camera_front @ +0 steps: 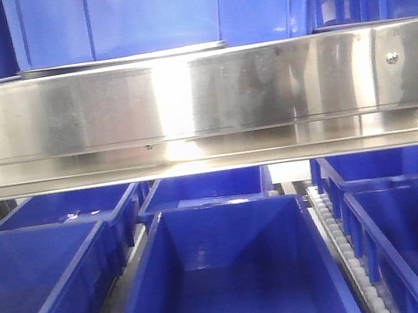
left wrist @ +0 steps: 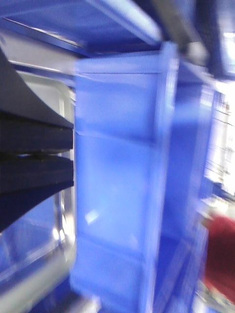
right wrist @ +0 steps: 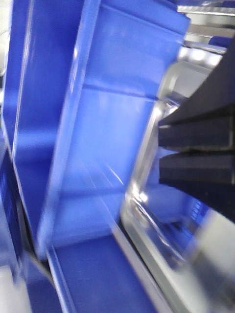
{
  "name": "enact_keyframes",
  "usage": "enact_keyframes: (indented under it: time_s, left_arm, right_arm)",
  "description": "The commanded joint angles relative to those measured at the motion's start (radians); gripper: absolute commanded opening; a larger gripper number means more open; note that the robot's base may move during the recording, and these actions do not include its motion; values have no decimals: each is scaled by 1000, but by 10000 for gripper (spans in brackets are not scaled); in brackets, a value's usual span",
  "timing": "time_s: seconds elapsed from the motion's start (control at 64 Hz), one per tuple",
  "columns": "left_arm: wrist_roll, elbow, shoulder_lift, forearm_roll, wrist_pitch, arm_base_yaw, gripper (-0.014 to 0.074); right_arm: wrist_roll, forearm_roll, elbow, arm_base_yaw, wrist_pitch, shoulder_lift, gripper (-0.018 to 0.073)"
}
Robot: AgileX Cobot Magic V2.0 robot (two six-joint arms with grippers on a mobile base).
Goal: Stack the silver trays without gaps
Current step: 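Lower the small silver tray into the larger tray with both grippers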
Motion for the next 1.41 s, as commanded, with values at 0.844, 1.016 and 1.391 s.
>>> enact_keyframes:
  time_s: [0.844, 1.016, 1.391]
  left_arm:
    - [8, 592, -721, 21, -46, -4, -10]
    - [8, 671, -721, -4, -136, -4, -10]
    - [8, 781, -721, 156, -456, -4, -8]
  right_arm:
    - [-8, -91, 667, 24, -380, -652, -79]
    - [-8, -91, 676, 24, -404, -652, -79]
    - [-8, -91, 676, 24, -454, -652, -79]
